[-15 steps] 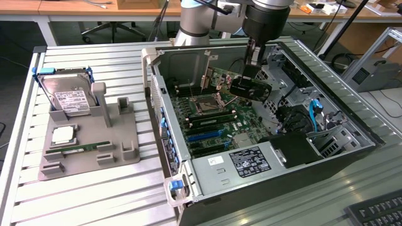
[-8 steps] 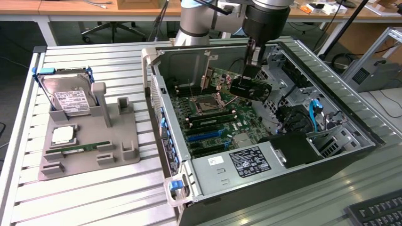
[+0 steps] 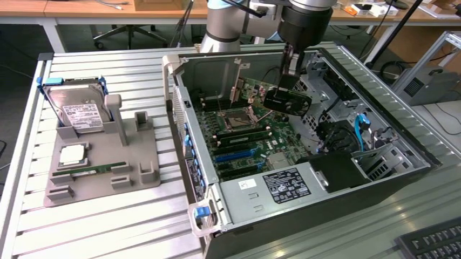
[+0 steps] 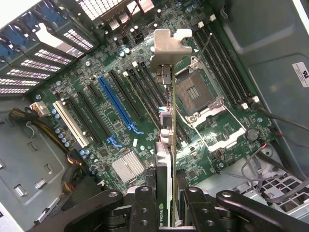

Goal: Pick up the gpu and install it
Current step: 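Insert the gpu into the slot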

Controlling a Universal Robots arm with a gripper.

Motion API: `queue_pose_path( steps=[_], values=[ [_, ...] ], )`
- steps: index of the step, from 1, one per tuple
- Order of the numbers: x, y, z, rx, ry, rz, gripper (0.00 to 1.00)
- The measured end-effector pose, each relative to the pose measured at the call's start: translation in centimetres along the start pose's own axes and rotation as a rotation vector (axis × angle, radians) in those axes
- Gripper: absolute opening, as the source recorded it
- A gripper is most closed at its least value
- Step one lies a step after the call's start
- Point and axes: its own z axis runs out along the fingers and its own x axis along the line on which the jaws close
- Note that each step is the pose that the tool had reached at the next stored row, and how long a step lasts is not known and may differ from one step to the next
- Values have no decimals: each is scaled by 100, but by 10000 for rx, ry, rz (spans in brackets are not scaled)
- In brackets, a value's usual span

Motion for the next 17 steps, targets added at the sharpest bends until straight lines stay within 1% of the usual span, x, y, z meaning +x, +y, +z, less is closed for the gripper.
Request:
queue_pose_path(
  steps=[17],
  values=[
    [0, 0, 1, 3, -11, -226, 27]
  ],
)
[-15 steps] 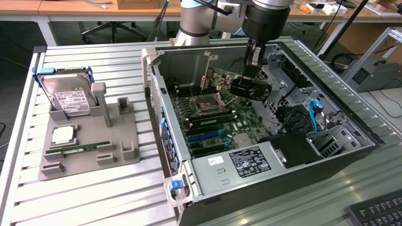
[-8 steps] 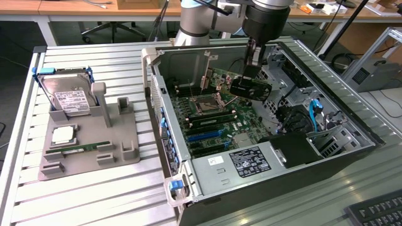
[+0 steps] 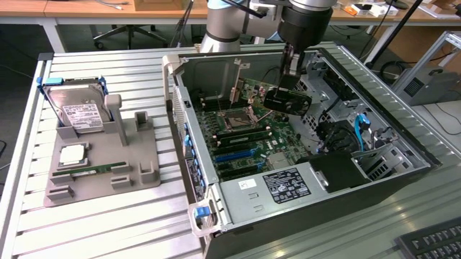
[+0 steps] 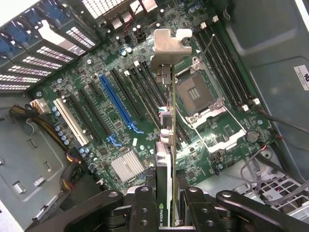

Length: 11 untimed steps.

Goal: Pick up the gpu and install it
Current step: 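Insert the gpu into the slot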

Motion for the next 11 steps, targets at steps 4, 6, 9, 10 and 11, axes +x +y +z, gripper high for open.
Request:
queue_pose_path(
  steps=[4, 6, 9, 10, 11],
  values=[
    [0, 0, 0, 0, -2, -42, 27],
    [0, 0, 0, 0, -4, -62, 27],
    [0, 0, 0, 0, -7, -99, 27],
    [0, 0, 0, 0, -7, -111, 27],
    [0, 0, 0, 0, -9, -132, 27]
  ],
)
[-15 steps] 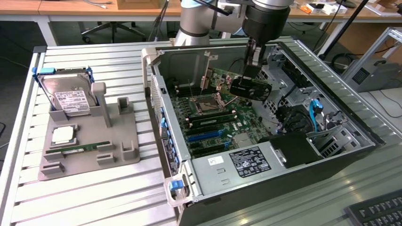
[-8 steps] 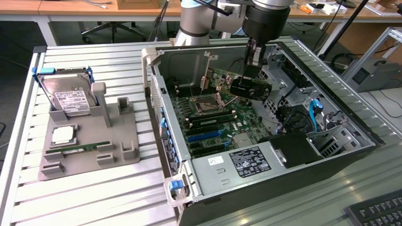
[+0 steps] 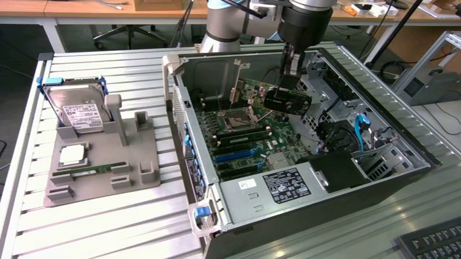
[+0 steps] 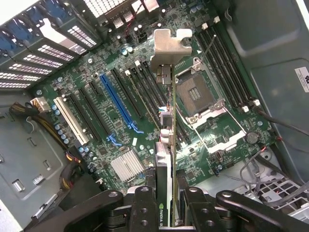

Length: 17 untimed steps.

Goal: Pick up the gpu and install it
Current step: 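Insert the gpu into the slot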

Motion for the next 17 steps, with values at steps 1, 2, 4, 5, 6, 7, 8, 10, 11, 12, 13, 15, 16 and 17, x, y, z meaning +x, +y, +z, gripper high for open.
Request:
queue_pose_path(
  steps=[1, 2, 4, 5, 6, 7, 8, 10, 11, 12, 13, 15, 16, 17],
  values=[
    [0, 0, 0, 0, -2, -29, 27],
    [0, 0, 0, 0, -3, -44, 27],
    [0, 0, 0, 0, -6, -90, 27],
    [0, 0, 0, 0, -9, -122, 27],
    [0, 0, 0, 0, -11, -154, 27],
    [0, 0, 0, 0, -17, -243, 27],
    [0, 0, 0, 1, -23, -350, 27],
    [0, 0, 0, 5, -27, -530, 27],
    [0, 0, 0, 7, -29, -611, 27],
    [0, 0, 0, 8, -32, -669, 27],
    [0, 0, 0, 8, -35, -709, 27],
    [0, 0, 0, 8, -40, -789, 27],
    [0, 0, 0, 8, -41, -804, 27],
    [0, 0, 0, 8, -43, -822, 27]
  ],
)
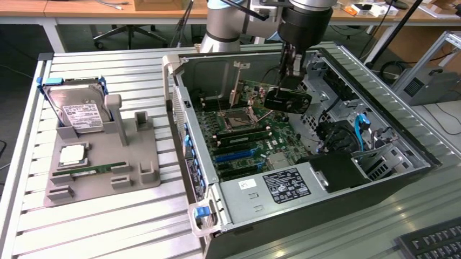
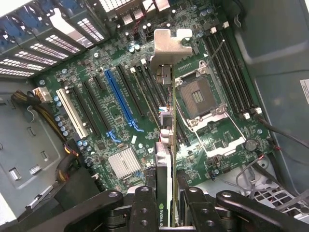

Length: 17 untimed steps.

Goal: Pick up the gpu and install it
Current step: 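Insert the gpu into the slot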

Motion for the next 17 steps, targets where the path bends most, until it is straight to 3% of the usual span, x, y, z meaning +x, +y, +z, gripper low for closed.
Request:
queue_pose_path(
  steps=[17],
  values=[
    [0, 0, 0, 3, -9, -208, 27]
  ],
)
